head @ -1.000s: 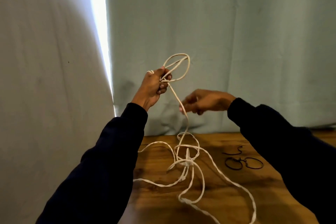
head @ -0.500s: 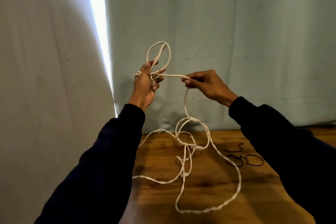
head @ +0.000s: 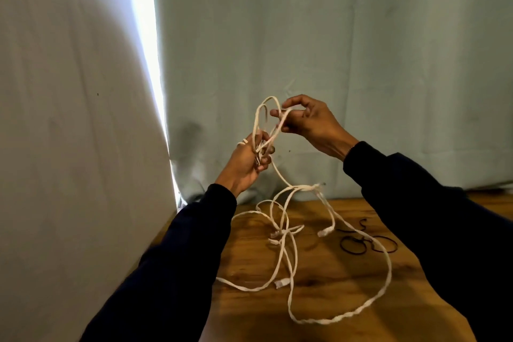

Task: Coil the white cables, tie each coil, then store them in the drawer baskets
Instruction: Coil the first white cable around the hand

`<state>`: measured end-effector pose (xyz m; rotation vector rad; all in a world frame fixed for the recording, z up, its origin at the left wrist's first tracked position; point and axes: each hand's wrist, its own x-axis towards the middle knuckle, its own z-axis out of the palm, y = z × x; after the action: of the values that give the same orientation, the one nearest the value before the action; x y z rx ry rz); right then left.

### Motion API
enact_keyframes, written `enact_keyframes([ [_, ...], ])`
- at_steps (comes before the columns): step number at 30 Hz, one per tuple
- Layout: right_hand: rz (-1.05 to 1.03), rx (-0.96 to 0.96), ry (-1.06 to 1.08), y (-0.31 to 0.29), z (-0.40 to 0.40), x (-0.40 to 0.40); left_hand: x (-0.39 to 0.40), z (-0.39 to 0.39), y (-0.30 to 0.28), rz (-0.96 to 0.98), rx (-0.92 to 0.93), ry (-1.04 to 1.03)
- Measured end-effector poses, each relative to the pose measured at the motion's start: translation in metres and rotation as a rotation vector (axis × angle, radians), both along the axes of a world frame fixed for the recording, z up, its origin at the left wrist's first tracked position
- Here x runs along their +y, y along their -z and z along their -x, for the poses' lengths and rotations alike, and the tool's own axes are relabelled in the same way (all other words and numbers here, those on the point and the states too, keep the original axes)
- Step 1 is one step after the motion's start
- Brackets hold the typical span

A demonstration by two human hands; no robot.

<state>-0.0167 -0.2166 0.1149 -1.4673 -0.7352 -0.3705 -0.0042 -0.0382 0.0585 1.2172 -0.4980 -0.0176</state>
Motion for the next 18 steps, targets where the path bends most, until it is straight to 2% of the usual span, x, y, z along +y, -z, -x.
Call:
enact_keyframes([
  [2,0.082,0.107,0.044,0.002,0.002,-0.006,-0.001,-0.003,0.000,-0.016,-0.035,-0.053],
  [3,0.233,0.127,0.137,0.005,0.001,-0.010,-0.001,-0.005,-0.002,-0.023,-0.050,-0.081],
  [5,0.669,0.134,0.283,0.014,-0.001,-0.016,0.000,-0.005,-0.009,-0.029,-0.076,-0.097],
  [7,1.013,0.147,0.284,0.023,-0.003,-0.019,0.001,-0.005,-0.017,-0.035,-0.099,-0.084],
  [8,1.101,0.149,0.270,0.027,-0.005,-0.018,0.002,-0.005,-0.020,-0.045,-0.108,-0.089],
  [12,1.139,0.206,0.235,0.029,-0.005,-0.018,0.008,-0.009,-0.024,-0.095,-0.133,-0.127],
  [15,1.062,0.263,0.171,0.026,-0.003,-0.022,0.014,-0.013,-0.023,-0.108,-0.148,-0.169],
  [18,0.982,0.211,0.188,0.026,-0.004,-0.025,0.022,-0.017,-0.021,-0.118,-0.148,-0.261],
])
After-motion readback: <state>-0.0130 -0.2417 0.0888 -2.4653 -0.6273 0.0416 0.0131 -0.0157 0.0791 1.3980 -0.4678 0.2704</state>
